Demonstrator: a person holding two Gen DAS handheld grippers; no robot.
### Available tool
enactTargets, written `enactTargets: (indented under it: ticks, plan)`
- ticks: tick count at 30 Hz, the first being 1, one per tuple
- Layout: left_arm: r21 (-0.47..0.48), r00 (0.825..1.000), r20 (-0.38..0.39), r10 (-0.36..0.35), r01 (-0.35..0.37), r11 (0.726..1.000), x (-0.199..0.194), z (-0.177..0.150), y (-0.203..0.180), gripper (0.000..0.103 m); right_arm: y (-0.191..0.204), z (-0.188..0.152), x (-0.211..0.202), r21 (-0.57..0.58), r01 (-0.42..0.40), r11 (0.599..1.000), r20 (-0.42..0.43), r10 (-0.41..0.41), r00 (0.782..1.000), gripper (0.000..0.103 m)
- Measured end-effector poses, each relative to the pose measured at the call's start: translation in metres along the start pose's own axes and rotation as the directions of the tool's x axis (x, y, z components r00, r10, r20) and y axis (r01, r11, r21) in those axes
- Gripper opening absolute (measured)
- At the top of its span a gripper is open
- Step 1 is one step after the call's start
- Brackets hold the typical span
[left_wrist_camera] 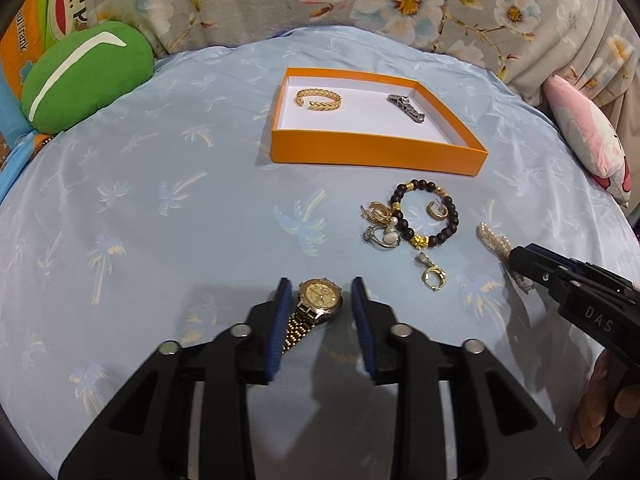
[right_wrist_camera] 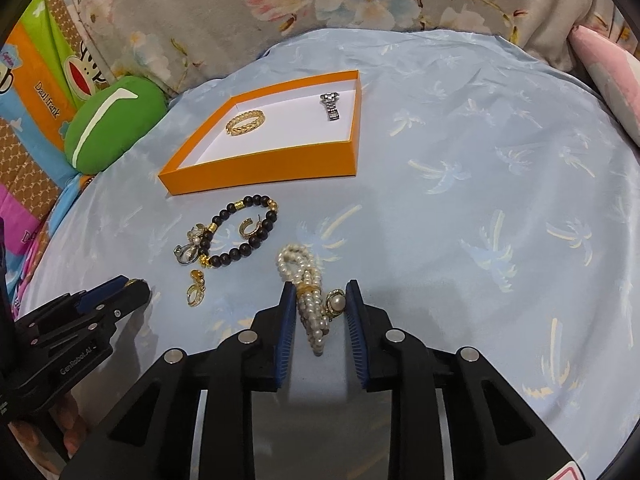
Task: Organize jewelry
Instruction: 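Carry the gold watch and pearl bracelet into the box and release both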
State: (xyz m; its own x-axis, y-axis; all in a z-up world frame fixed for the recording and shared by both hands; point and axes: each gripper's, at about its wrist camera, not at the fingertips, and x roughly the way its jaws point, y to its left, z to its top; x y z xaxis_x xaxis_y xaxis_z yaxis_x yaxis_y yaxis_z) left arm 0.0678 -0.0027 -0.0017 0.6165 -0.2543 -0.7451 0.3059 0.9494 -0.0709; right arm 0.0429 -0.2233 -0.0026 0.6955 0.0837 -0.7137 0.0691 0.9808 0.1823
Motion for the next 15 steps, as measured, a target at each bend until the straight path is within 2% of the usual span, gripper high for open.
enactTargets:
  ticks: [5,15]
  plan:
    - [0.015,1.0,0.011,-0.011,0.011,1.0,-0.003,-0.001,-0.003,0.022,0.004,-0.002,-0.003,-0.001,-0.009,1.0,0.004,0.009,1.0,0.021]
    - [-0.027,0.999,0.049,-0.023,0.024,0.999,-0.019,0.009,0.006,0.022,0.008,0.004,-0.02,0.005,-0.012,1.0,0.055,0.012,0.998,0.021]
